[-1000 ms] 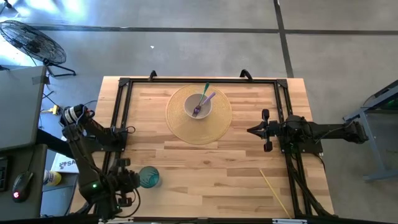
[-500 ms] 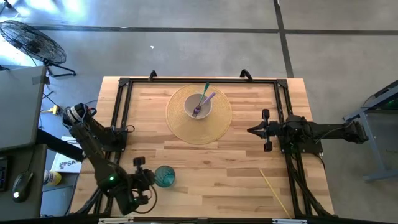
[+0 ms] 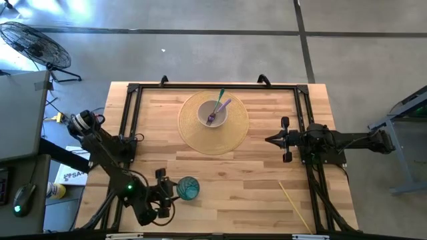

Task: Pick & Place Utensil
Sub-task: Put the blue cup on the mat to the top right of the white bowl

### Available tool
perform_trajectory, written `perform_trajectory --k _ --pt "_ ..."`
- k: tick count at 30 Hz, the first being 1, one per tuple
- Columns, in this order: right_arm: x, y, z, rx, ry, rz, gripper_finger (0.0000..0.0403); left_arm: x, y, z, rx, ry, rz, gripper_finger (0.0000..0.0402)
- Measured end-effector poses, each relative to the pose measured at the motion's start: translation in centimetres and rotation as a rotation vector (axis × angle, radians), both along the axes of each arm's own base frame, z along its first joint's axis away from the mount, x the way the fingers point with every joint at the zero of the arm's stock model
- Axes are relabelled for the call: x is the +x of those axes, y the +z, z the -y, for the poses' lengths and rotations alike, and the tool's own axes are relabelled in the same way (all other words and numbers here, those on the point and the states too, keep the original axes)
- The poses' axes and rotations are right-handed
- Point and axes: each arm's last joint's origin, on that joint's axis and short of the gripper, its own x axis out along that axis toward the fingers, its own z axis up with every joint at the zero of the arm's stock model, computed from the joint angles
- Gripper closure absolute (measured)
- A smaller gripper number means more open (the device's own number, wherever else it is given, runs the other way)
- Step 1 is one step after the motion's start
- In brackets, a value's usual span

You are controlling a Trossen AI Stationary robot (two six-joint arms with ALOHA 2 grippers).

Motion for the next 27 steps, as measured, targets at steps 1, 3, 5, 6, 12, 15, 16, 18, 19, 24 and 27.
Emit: perform_trajectory --k 1,3,5,6,12,15,16,18,19,24,27 --pt "0.0 0.0 0.0 0.000 0.000 0.000 0.0391 0.0 -0.6 -0.1 -0.008 0.004 0.021 0.0168" --pt "0.0 0.0 0.0 0.000 0.000 0.000 0.0391 0.0 -1.9 -0.1 -0.035 -0.002 0.062 0.0141" --pt "0.0 0.0 0.0 0.000 0.000 0.000 0.0391 0.1 -3.2 0.0 -0.043 -0.021 0.087 0.0116" --pt "0.0 0.0 0.0 0.000 0.000 0.000 0.0391 0.2 -3.7 0.1 -0.042 -0.028 0.095 0.0105" --pt "0.0 0.0 0.0 0.000 0.000 0.003 0.0391 0.8 -6.9 0.7 -0.003 0.011 0.078 0.0065" --pt "0.0 0.1 0.0 0.001 0.000 0.008 0.0391 1.4 -8.7 0.8 0.006 0.039 0.059 0.0057" --pt "0.0 0.1 0.0 0.002 0.000 0.009 0.0391 1.7 -9.2 0.8 0.006 0.046 0.054 0.0055" --pt "0.0 0.1 0.0 0.008 0.000 0.013 0.0391 2.3 -10.1 0.7 0.013 0.054 0.058 0.0053" --pt "0.0 0.1 0.0 0.007 0.000 0.015 0.0391 2.6 -10.5 0.7 0.009 0.061 0.068 0.0053" --pt "0.0 0.2 0.0 0.005 0.000 0.019 0.0391 3.6 -11.3 1.0 0.001 0.062 0.130 0.0053" --pt "0.0 0.2 0.0 0.004 0.000 0.021 0.0391 3.9 -11.2 1.4 -0.005 0.049 0.173 0.0053"
